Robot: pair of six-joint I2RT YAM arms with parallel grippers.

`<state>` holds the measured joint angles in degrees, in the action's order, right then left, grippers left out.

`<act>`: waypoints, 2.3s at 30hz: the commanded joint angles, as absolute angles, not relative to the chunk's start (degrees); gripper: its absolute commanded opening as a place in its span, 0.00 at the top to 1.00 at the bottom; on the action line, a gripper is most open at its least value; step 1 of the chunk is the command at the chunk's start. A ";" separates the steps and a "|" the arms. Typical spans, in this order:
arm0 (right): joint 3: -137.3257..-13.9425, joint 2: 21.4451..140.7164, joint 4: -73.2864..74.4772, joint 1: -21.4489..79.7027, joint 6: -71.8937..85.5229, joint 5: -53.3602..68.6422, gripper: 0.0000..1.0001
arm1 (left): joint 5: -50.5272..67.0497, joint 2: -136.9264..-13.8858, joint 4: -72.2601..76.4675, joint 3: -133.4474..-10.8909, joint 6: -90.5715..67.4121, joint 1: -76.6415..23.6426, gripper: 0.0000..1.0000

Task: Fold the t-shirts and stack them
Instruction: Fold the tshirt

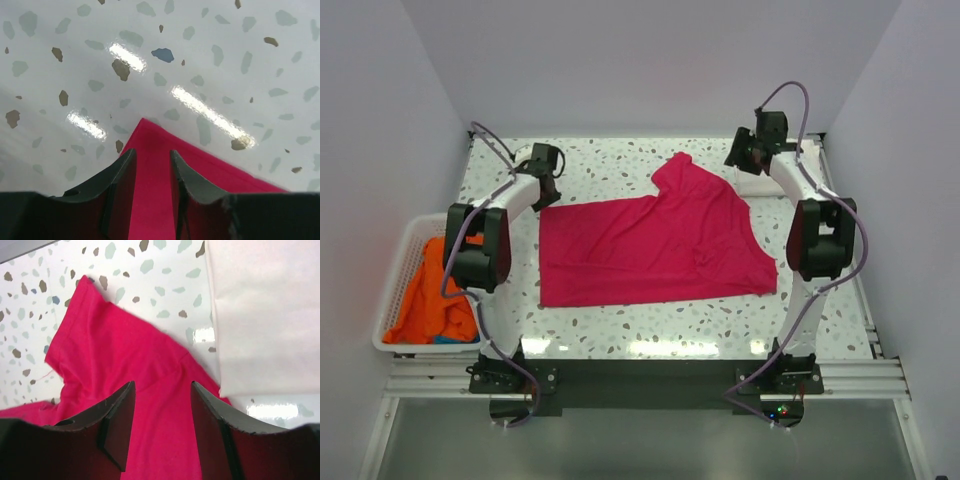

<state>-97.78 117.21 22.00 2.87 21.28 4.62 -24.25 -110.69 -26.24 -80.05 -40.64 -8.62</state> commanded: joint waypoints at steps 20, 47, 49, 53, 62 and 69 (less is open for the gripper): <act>-107.22 129.81 24.96 4.57 11.34 2.64 0.50 | -21.71 -121.38 -26.63 -84.90 -41.05 -5.01 0.85; -101.87 124.20 19.78 5.80 14.76 -2.99 1.00 | -17.23 -116.72 -23.29 -82.09 -40.08 -2.81 1.00; -100.64 122.53 18.90 5.71 15.38 -3.25 1.00 | -16.79 -115.58 -22.86 -81.91 -39.90 -2.55 1.00; -98.09 118.92 16.44 5.19 16.61 -2.81 1.00 | -16.17 -113.65 -22.41 -81.48 -39.81 -2.11 1.00; -92.99 114.70 14.59 3.61 18.19 -2.20 1.00 | -14.42 -109.43 -20.66 -79.55 -39.38 -1.14 1.00; -90.18 112.41 13.97 2.99 18.54 -1.93 1.00 | -12.83 -107.40 -19.34 -77.43 -39.29 -0.70 1.00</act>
<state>-90.63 116.79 17.30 3.46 17.87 -1.85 -13.28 -110.21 -21.82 -78.32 -40.73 -1.56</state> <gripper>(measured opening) 0.023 0.077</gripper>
